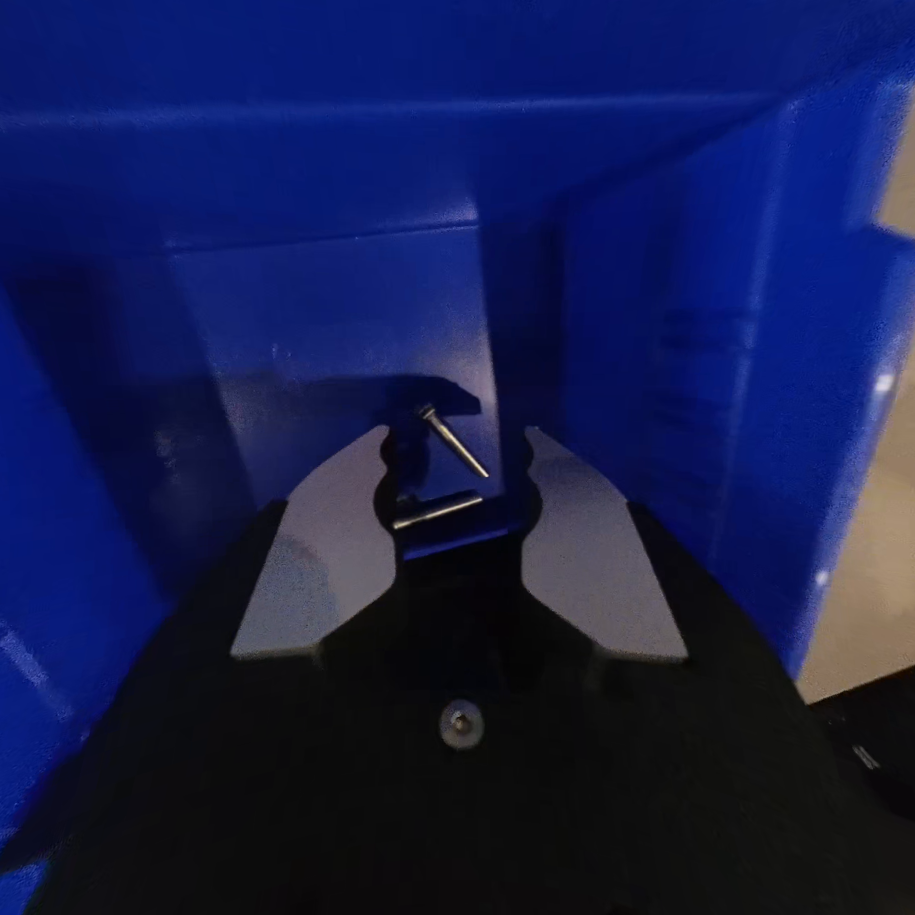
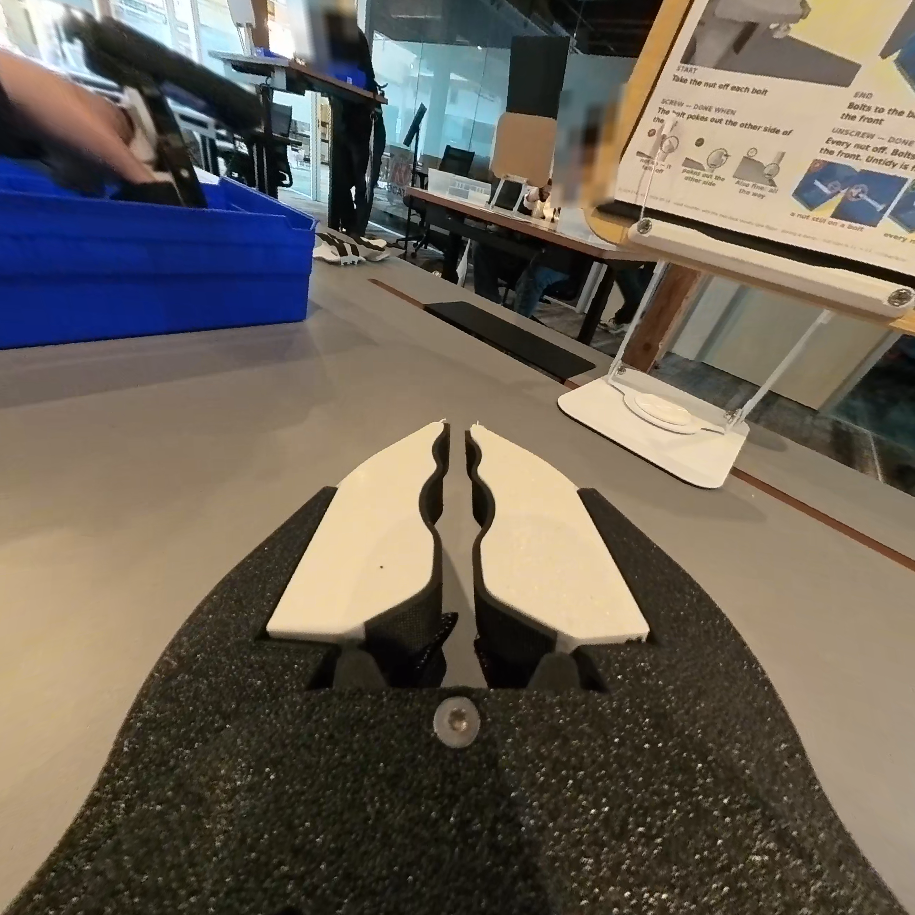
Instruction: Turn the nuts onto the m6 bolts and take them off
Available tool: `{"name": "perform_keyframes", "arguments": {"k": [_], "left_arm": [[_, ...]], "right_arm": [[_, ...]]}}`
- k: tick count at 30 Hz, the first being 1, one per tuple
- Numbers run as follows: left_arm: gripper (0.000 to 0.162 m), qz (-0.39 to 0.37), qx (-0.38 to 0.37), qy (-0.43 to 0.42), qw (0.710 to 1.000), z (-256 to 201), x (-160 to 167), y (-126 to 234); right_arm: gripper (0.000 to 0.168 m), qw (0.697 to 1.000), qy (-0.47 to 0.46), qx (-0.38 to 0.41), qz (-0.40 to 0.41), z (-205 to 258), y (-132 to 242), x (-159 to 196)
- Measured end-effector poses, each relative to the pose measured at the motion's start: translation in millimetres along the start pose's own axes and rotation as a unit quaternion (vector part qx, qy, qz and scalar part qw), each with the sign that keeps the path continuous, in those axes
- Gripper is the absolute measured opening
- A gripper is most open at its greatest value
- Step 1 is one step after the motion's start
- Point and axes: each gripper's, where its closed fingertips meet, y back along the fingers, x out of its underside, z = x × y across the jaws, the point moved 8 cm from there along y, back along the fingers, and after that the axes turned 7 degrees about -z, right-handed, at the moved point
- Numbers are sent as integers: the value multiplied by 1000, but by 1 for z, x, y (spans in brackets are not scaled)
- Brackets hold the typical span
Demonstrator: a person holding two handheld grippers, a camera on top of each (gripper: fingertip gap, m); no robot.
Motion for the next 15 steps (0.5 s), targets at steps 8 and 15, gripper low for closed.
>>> {"name": "perform_keyframes", "arguments": {"k": [8, 15], "left_arm": [[36, 48, -23, 1, 999, 4, -3, -12], [6, 86, -48, -41, 994, 3, -2, -16]], "right_arm": [[6, 1000, 6, -4, -1, 2, -1, -1], [5, 1000, 9, -11, 1, 4, -2, 0]]}}
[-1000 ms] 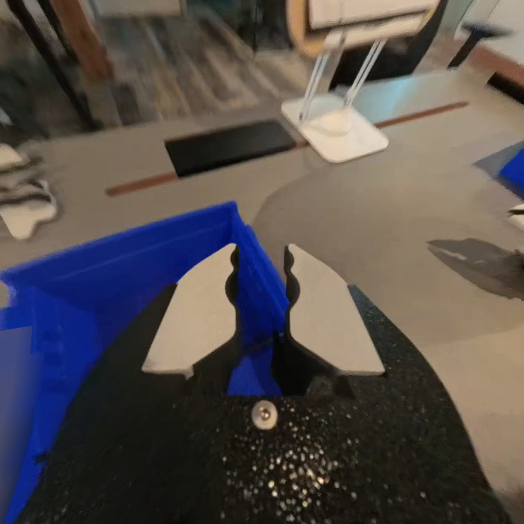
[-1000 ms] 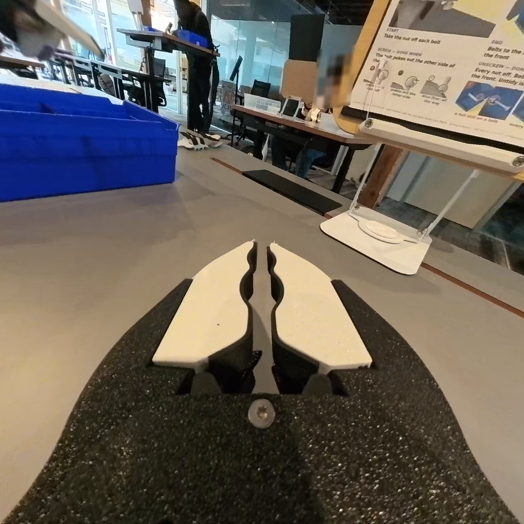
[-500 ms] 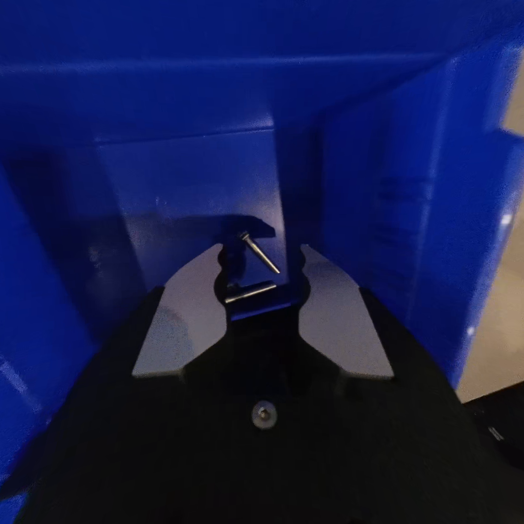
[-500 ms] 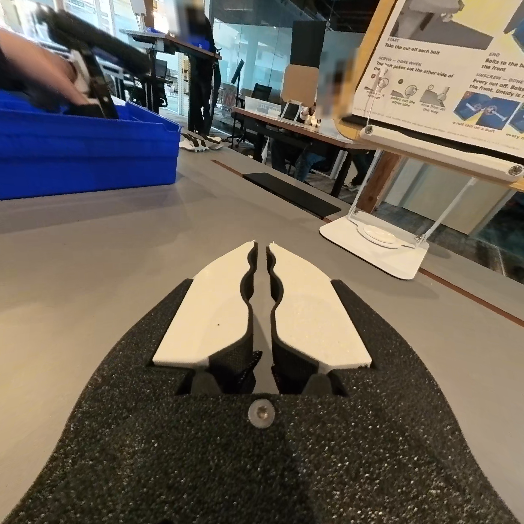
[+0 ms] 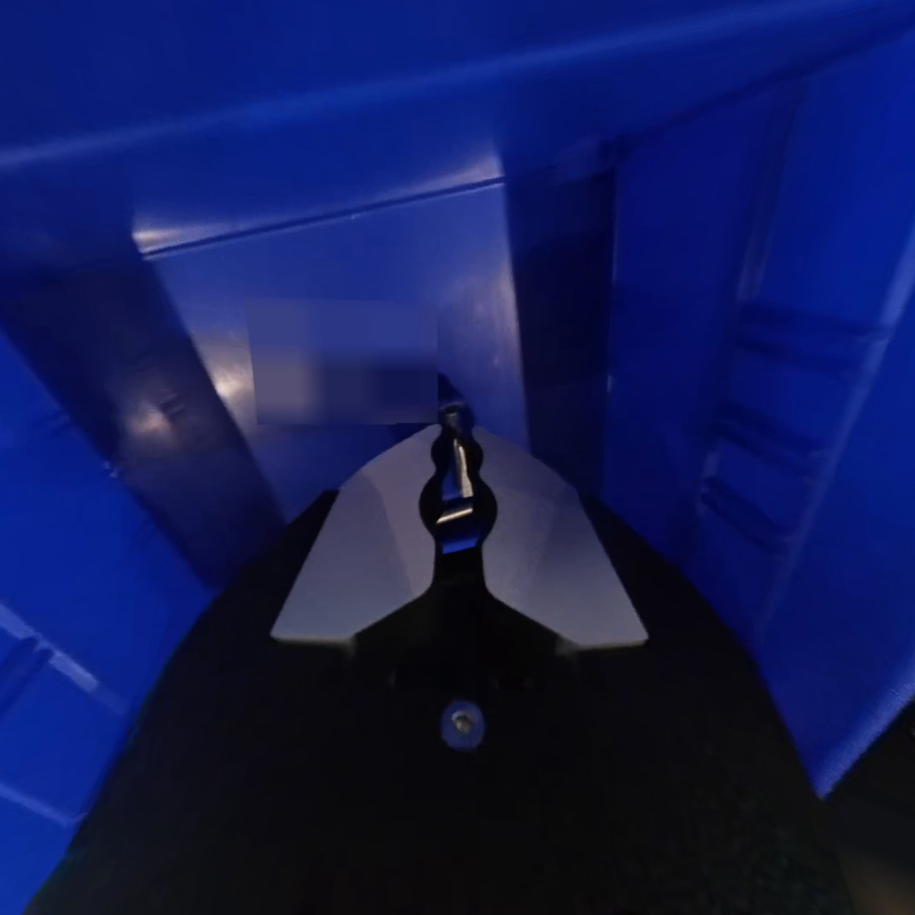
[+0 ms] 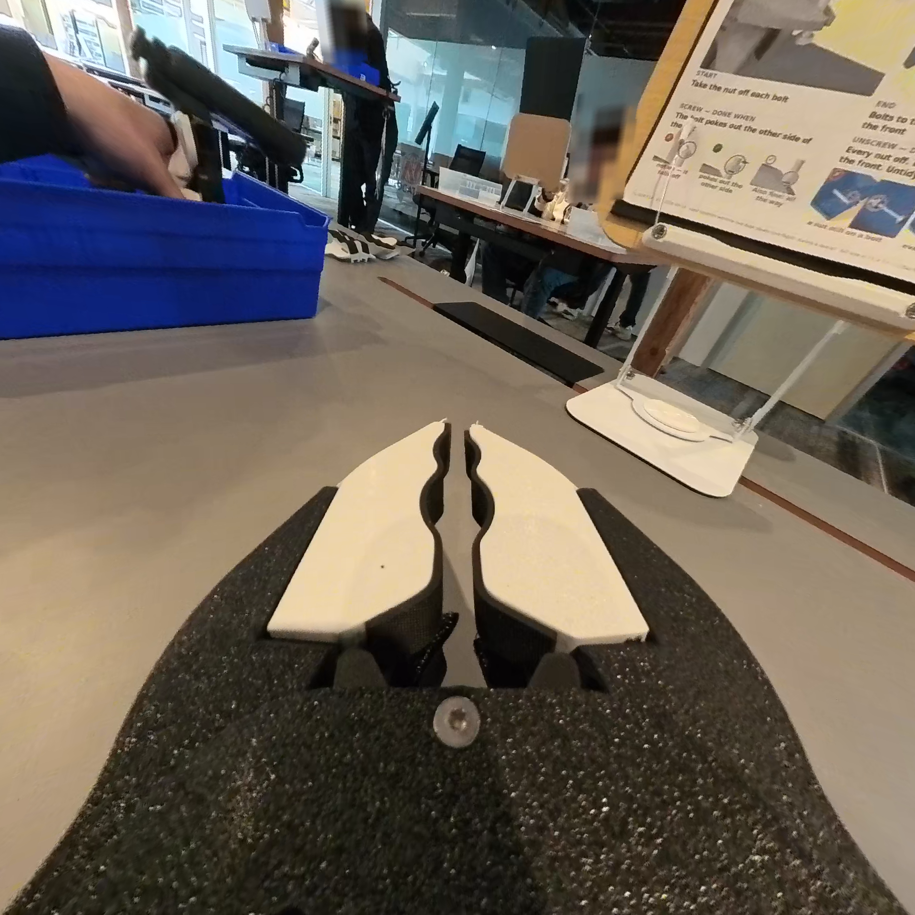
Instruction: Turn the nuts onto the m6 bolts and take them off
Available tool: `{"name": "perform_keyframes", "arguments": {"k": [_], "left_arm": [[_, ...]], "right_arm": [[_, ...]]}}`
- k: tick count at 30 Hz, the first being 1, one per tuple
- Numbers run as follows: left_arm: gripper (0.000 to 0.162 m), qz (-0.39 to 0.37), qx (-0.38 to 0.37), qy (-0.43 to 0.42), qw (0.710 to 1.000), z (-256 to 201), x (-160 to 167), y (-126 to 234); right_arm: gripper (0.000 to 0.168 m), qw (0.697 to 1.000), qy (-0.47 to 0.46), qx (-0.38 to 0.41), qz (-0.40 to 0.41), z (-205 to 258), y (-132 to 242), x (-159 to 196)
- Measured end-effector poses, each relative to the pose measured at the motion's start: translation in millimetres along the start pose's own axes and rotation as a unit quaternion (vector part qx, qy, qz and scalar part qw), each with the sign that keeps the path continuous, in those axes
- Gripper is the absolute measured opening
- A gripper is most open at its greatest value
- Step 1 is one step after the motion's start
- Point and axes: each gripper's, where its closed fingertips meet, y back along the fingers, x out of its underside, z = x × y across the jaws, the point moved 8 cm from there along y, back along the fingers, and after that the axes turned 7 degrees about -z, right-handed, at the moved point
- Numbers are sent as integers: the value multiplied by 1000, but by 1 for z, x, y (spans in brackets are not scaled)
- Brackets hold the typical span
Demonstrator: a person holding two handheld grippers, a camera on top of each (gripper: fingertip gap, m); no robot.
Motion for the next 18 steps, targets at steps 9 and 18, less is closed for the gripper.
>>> {"name": "perform_keyframes", "arguments": {"k": [9, 18], "left_arm": [[5, -163, -30, -66, 984, -8, 1, 51], [5, -301, 161, -279, 897, -141, 31, 119]], "right_arm": [[4, 1000, 13, -1, -1, 2, 0, -1], [2, 1000, 29, 0, -4, 4, 0, -2]]}}
